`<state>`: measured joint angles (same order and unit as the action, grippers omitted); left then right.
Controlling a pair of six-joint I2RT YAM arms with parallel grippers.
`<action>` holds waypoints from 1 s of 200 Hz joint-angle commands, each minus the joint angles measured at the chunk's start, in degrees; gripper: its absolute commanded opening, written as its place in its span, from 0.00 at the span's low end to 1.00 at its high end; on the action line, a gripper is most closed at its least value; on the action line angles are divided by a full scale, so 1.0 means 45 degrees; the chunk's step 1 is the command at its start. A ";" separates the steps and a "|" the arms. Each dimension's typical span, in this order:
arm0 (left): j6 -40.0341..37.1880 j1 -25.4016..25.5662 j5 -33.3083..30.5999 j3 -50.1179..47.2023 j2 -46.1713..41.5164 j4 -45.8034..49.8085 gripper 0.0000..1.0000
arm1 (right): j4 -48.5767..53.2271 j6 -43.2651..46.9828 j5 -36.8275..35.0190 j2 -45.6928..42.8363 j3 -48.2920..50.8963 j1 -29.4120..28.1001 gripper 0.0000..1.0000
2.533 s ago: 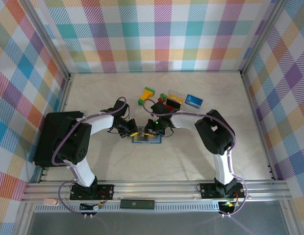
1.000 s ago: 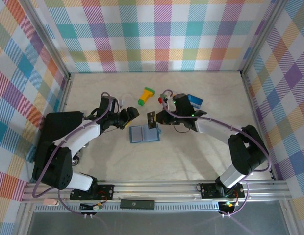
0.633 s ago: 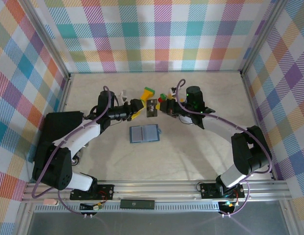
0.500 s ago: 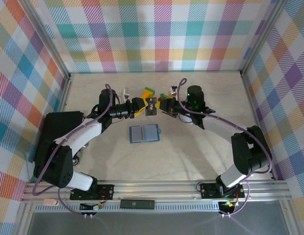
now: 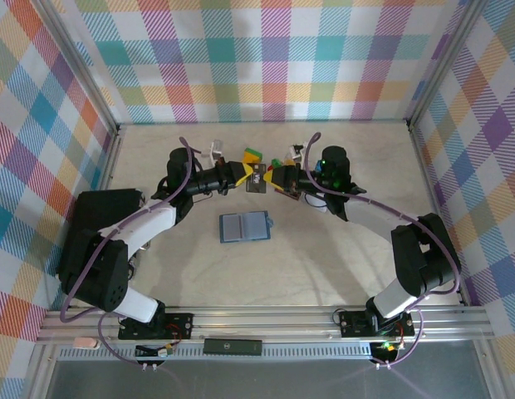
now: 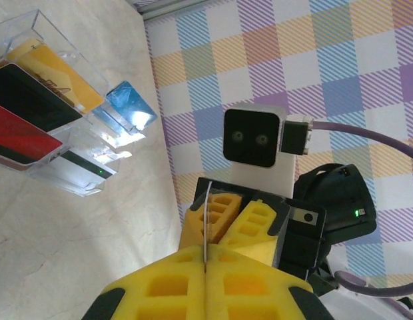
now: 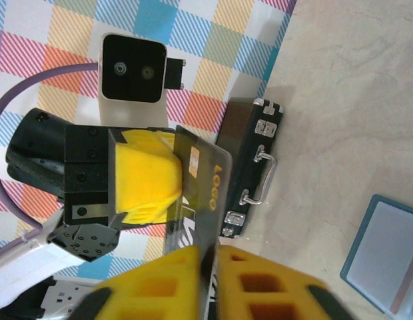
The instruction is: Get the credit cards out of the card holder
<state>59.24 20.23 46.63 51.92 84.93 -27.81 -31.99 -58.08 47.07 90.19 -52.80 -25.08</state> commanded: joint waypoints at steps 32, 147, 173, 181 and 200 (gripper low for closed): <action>0.0568 0.0056 -0.0947 0.0009 -0.0015 -0.0996 0.00 | -0.1570 -0.1608 -0.0575 -0.0534 0.0865 -0.0314 0.31; -0.0084 -0.0230 -0.1764 -0.0041 -0.0157 0.0607 0.20 | 0.0897 0.0180 -0.1424 -0.0682 -0.0185 -0.0579 0.00; -0.2072 -0.0499 -0.3053 -0.0023 -0.0818 0.3653 0.42 | 0.4448 0.3371 -0.2713 -0.1475 -0.0821 -0.0562 0.00; -0.2685 -0.0578 -0.3481 0.0003 -0.0978 0.4594 0.48 | 0.5728 0.4409 -0.3303 -0.1645 -0.1101 -0.0559 0.00; -0.3585 -0.0802 -0.4322 0.0017 -0.1264 0.6111 0.61 | 0.8470 0.6694 -0.4411 -0.1700 -0.2023 -0.0521 0.00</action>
<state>52.12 18.04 33.58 51.90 82.81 -13.15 -13.43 -46.15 35.00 84.62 -56.49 -27.44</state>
